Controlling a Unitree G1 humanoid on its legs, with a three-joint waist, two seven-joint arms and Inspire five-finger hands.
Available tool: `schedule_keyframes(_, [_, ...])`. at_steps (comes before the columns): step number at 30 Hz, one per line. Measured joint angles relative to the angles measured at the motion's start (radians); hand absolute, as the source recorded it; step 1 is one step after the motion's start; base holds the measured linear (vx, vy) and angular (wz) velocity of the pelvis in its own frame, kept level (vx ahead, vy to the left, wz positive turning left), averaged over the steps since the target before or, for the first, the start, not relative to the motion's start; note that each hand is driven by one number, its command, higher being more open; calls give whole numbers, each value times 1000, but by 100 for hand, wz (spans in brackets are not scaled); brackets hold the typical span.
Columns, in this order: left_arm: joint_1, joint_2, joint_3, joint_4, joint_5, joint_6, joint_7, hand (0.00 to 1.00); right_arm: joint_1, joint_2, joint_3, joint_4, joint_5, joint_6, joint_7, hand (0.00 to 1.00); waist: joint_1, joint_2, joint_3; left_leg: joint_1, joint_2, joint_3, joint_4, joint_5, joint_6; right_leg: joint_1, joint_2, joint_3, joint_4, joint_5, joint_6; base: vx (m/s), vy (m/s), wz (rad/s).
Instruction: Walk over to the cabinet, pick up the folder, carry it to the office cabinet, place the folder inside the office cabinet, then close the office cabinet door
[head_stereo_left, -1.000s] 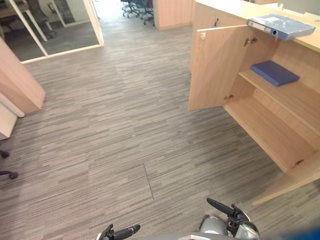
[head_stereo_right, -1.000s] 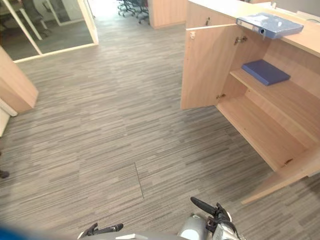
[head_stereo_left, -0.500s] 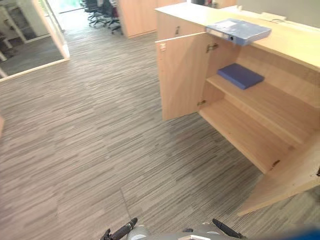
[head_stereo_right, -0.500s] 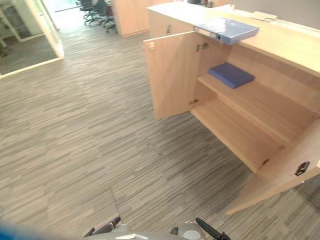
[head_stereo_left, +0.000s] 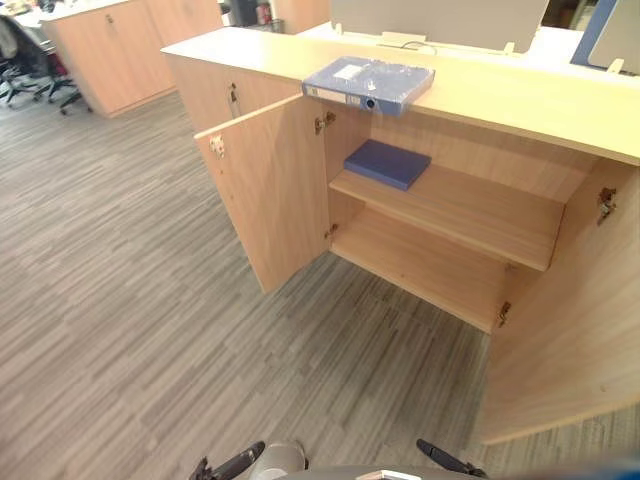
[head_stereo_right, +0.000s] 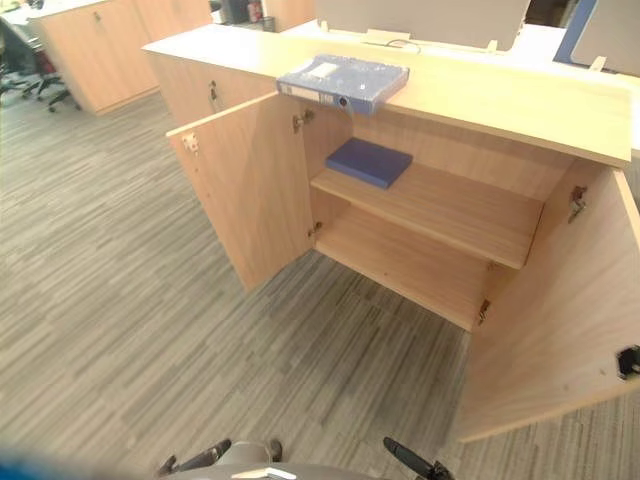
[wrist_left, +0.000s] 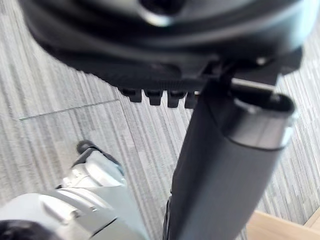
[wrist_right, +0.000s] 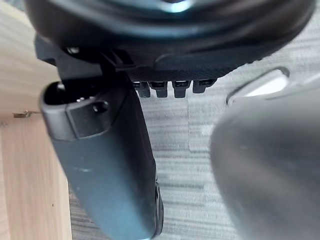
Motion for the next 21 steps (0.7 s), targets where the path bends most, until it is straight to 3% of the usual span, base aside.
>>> schedule_keyframes(1, [0,4,-3,0,0,0,1,100,-5,2,-35,1,1,11,14,100,-3,-7,6,77,-51,27,-52,4,41,-62,-89,-23,173,82,-116,428,443,-31])
schedule_keyframes(2, [3,3,-16,4,2,2,1,100,-5,-16,-41,0,-12,2,6,100,-15,7,14,170,-80,34,-112,8,72,-74,-171,-121,294,113,-201,387,420,-22])
schedule_keyframes(3, [6,2,-24,5,3,4,0,100,-5,-29,-41,1,-23,1,-1,100,-21,16,19,210,-82,34,-144,10,80,-73,-195,-177,337,114,-216,297,404,-17])
schedule_keyframes(4, [12,-1,-29,5,20,4,-3,100,-5,-47,-38,8,-37,1,-1,100,-21,38,20,274,-78,34,-199,18,93,-90,-206,-259,379,108,-203,223,356,-19])
schedule_keyframes(5, [10,3,-37,5,33,3,-3,100,-13,-50,-36,10,-37,-1,4,100,-24,47,15,307,-70,37,-235,18,94,-122,-177,-297,373,81,-140,196,314,-21])
schedule_keyframes(6, [7,6,-45,4,39,3,-3,100,-22,-46,-32,13,-37,-2,7,100,-25,48,21,323,-65,42,-248,18,95,-135,-153,-307,351,64,-109,198,202,-24])
schedule_keyframes(7, [5,10,-69,5,42,4,-3,100,-33,-41,-22,15,-36,-1,15,100,-27,45,36,348,-54,54,-267,17,98,-162,-97,-325,282,34,-66,241,105,-29])
schedule_keyframes(8, [1,10,-77,6,42,7,-9,100,-41,-39,-19,13,-36,-2,24,100,-32,45,45,361,-41,62,-279,14,104,-189,-41,-357,206,24,-57,245,63,-31])
schedule_keyframes(11, [-20,13,-76,5,41,7,-10,100,-47,-27,-14,-5,-36,-8,22,100,-34,37,70,400,-31,85,-330,0,125,-279,26,-408,119,28,-62,219,-43,-28])
schedule_keyframes(13, [-39,14,-73,4,42,7,-8,100,-34,-11,-18,-33,-33,-18,18,100,-40,29,98,430,-30,81,-339,-31,117,-324,56,-414,29,59,-92,209,-145,1])
schedule_keyframes(14, [-50,11,-65,3,44,7,-8,100,-23,-2,-21,-58,-32,-21,17,100,-45,21,104,447,-27,66,-327,-76,108,-336,53,-410,-5,117,-129,218,-192,19])
schedule_keyframes(16, [-66,1,-64,0,53,6,-11,100,-16,4,-23,-67,-33,-22,16,100,-49,20,98,451,-5,42,-307,-116,87,-323,56,-435,27,88,-182,342,-236,40])
schedule_keyframes(17, [-84,-9,-65,0,72,7,-15,100,-16,-2,-25,-67,-35,-22,15,100,-50,39,98,452,24,26,-298,-131,78,-306,70,-470,33,44,-177,476,-271,70])
schedule_keyframes(20, [-92,-59,-46,-42,81,8,-33,100,-12,-1,-32,-68,-36,-16,13,100,-55,65,94,380,99,28,-64,-173,-13,-211,140,-547,-37,10,-197,334,-227,49])
schedule_keyframes(21, [-90,-67,-35,-60,83,10,-46,100,-7,0,-30,-72,-36,-12,14,100,-56,68,91,313,128,29,95,-181,-65,-173,177,-562,-79,9,-199,319,-293,14])
